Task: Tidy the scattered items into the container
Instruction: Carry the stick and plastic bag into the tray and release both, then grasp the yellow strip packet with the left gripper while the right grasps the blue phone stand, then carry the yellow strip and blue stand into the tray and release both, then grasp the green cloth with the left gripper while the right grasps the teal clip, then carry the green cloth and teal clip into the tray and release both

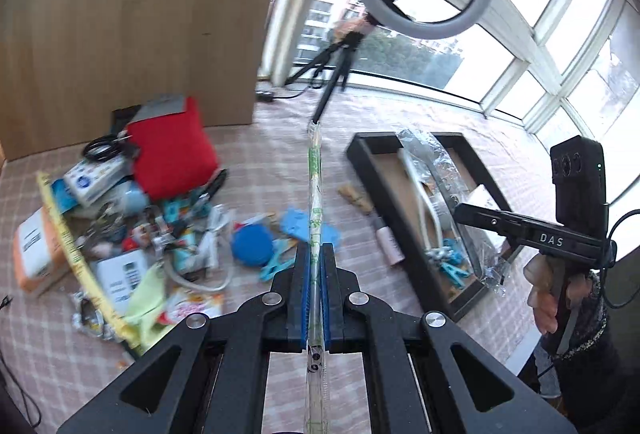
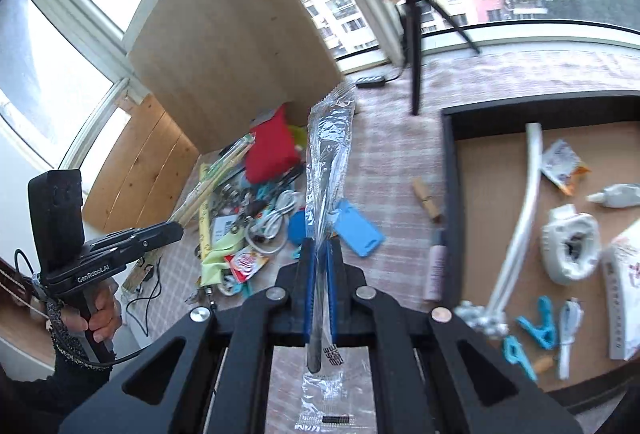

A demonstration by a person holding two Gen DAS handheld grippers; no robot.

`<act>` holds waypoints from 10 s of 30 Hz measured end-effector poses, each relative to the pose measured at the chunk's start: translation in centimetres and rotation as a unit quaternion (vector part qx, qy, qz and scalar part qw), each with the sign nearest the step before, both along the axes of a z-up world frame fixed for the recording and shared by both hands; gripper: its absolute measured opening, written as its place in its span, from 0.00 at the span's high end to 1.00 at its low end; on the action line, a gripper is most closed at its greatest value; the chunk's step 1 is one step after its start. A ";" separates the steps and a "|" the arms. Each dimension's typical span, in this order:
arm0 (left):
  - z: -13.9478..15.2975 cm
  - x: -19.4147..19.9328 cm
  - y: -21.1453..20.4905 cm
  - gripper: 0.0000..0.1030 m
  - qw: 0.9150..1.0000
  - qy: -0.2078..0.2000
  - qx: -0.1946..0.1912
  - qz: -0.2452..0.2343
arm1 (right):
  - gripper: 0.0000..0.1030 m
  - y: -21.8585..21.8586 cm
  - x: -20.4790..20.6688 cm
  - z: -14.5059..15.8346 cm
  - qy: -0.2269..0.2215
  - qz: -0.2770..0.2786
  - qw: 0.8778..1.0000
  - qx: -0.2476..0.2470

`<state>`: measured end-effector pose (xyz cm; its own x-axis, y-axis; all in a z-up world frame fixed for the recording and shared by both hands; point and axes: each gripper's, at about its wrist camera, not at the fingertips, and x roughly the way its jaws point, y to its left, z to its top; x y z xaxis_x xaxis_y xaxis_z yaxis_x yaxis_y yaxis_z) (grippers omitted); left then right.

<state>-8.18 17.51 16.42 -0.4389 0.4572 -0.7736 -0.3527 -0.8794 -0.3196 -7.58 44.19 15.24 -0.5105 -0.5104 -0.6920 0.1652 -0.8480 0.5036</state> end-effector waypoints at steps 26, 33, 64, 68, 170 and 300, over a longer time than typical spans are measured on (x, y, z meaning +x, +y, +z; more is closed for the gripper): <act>-1.3 -0.9 20.8 0.55 0.992 0.017 0.002 -0.123 | 0.48 15.4 2.9 -1.5 -0.013 -0.221 0.975 0.030; -1.3 -0.1 15.1 0.57 0.996 0.022 -0.017 -0.085 | 0.48 12.2 2.3 -0.1 0.009 -0.181 0.983 0.036; -7.0 0.2 -21.2 0.58 0.962 -0.083 -0.008 0.259 | 0.48 -14.4 -6.8 -6.6 -0.019 0.204 0.948 0.242; -8.4 -1.9 -21.1 0.58 0.960 -0.103 -0.017 0.261 | 0.48 -15.5 -8.0 -8.3 -0.034 0.225 0.938 0.262; -2.0 -0.9 10.1 0.67 0.997 -0.065 0.018 -0.048 | 0.61 4.5 -3.7 1.0 0.005 -0.030 0.991 0.132; 2.8 -3.6 10.6 0.54 0.997 0.005 -0.016 -0.070 | 0.35 8.4 -6.2 2.6 0.031 -0.057 0.987 0.146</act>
